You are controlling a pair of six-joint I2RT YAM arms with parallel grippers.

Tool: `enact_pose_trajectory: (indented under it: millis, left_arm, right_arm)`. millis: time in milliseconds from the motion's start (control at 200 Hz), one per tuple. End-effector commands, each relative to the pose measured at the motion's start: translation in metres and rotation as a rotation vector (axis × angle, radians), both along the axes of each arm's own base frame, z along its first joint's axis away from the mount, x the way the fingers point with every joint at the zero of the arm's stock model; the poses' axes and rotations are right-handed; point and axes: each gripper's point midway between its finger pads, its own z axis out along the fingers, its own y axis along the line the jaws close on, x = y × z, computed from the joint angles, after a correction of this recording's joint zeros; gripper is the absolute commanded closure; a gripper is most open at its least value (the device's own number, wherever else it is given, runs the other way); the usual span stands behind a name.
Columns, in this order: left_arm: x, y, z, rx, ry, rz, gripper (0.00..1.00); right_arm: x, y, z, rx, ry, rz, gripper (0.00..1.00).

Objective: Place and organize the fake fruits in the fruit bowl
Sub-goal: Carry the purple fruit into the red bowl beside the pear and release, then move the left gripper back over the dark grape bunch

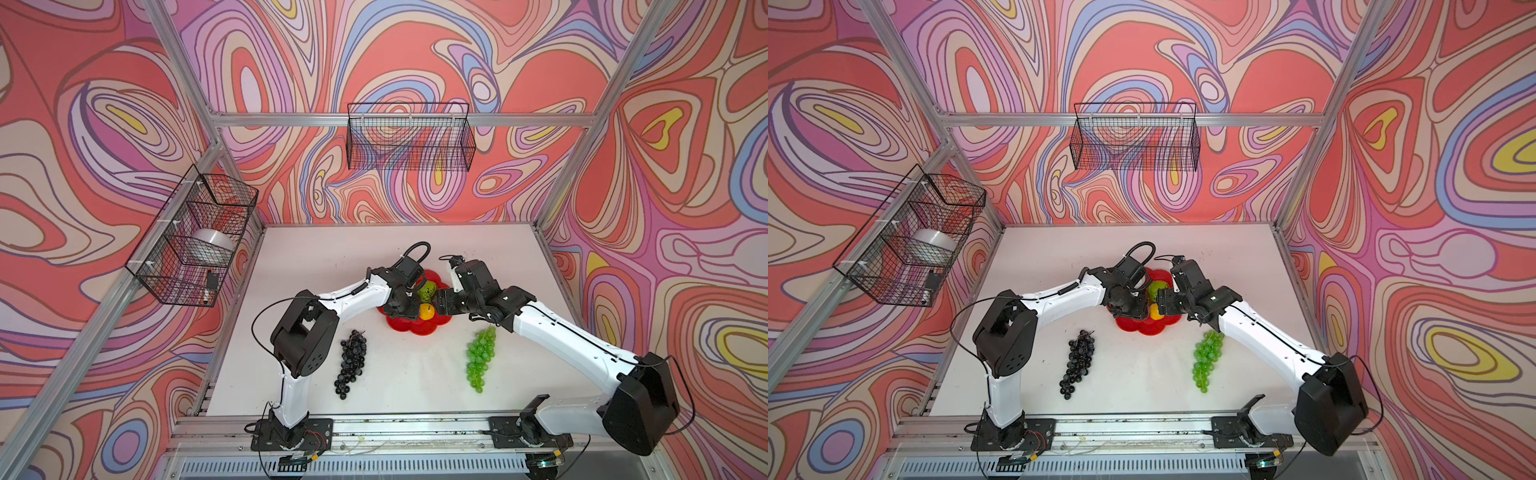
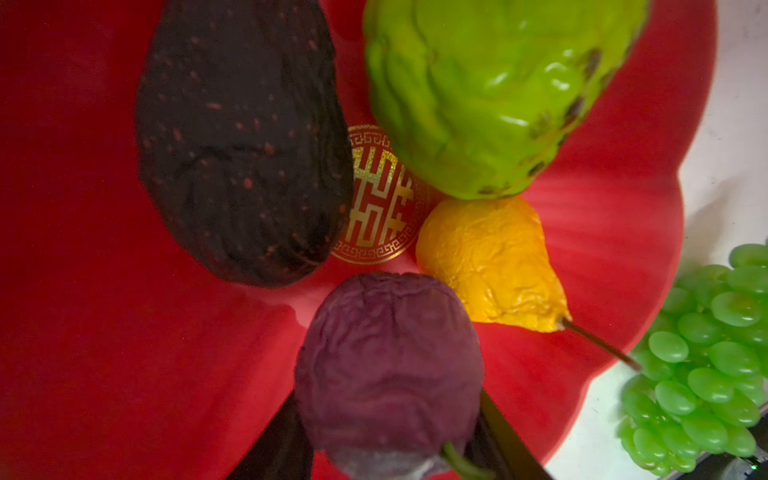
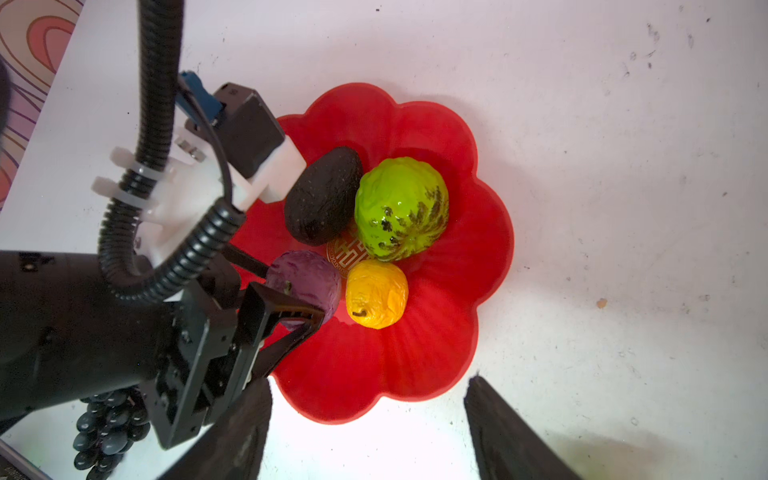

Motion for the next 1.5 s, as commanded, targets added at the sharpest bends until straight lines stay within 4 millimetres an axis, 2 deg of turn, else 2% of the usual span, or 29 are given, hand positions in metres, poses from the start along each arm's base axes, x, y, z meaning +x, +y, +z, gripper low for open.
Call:
enact_pose_trajectory:
  millis: [0,295,461,681,902,1027,1187,1492]
  left_arm:
    - [0.005,-0.004,-0.001,-0.012,-0.003,-0.012,0.41]
    - [0.006,0.002,0.011,0.006,-0.038,-0.023,0.28]
    - [0.002,0.012,0.033,0.027,-0.066,-0.026,0.26]
    - [-0.019,0.043,0.07,0.048,-0.089,0.002,0.3]
    - [-0.048,0.088,0.091,0.01,-0.049,0.126,0.37]
    - [-0.062,0.118,0.088,0.026,-0.025,0.191,0.39]
    - [-0.072,0.155,0.067,0.073,0.032,0.283,0.43]
    - [-0.074,0.174,0.034,-0.01,0.096,0.436,0.44]
  right_arm:
    - [0.0,0.0,-0.003,-0.009,0.013,0.004,0.25]
    - [0.004,0.002,-0.003,-0.008,0.009,0.008,0.25]
    - [0.011,0.008,0.001,0.005,-0.01,0.013,0.25]
    - [0.016,0.012,0.003,0.022,-0.033,0.016,0.25]
    - [0.026,0.02,0.006,0.04,-0.05,0.027,0.26]
    - [0.03,0.029,0.001,0.04,-0.023,0.05,0.28]
    - [0.036,0.04,-0.001,0.058,-0.005,0.076,0.32]
    - [0.04,0.049,-0.008,0.071,0.04,0.091,0.36]
